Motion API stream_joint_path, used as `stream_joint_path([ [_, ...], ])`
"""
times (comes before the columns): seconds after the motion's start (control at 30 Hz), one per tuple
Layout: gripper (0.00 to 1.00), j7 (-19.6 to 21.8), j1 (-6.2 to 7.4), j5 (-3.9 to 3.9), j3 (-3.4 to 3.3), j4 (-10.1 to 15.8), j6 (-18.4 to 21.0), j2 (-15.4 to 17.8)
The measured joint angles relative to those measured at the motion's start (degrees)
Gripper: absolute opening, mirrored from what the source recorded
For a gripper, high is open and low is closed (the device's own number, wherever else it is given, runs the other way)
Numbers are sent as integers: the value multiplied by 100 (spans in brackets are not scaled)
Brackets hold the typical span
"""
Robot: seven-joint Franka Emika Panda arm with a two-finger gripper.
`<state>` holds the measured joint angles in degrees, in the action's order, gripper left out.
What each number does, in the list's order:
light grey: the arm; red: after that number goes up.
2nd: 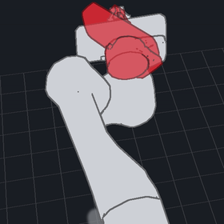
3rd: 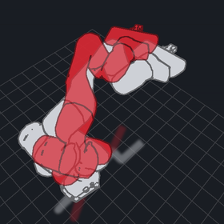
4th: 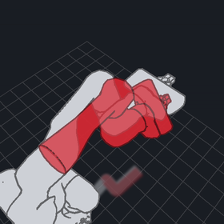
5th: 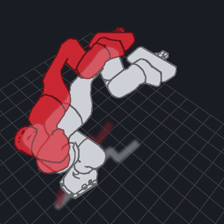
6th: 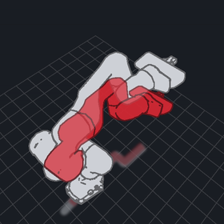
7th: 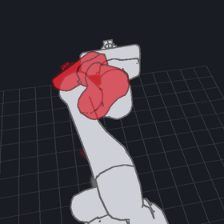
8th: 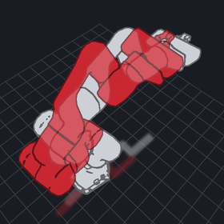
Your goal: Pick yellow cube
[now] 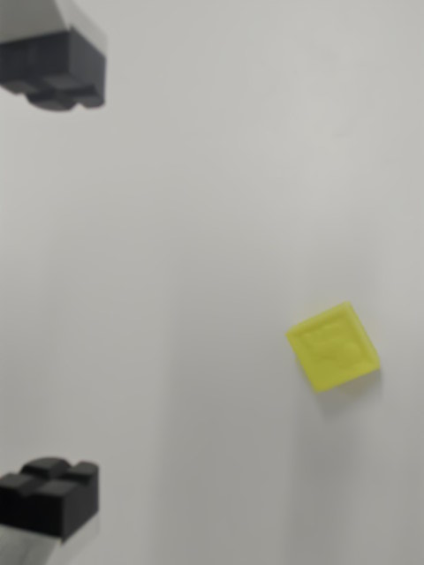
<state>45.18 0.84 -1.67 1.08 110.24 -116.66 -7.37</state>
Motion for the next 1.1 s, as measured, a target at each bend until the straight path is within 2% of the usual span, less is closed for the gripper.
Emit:
stream_joint_path([
  [0.27, 100, -114, -15, 0, 0, 0, -49, -45],
  [1.1, 100, -911, -128, 0, 0, 200, -835, -603],
])
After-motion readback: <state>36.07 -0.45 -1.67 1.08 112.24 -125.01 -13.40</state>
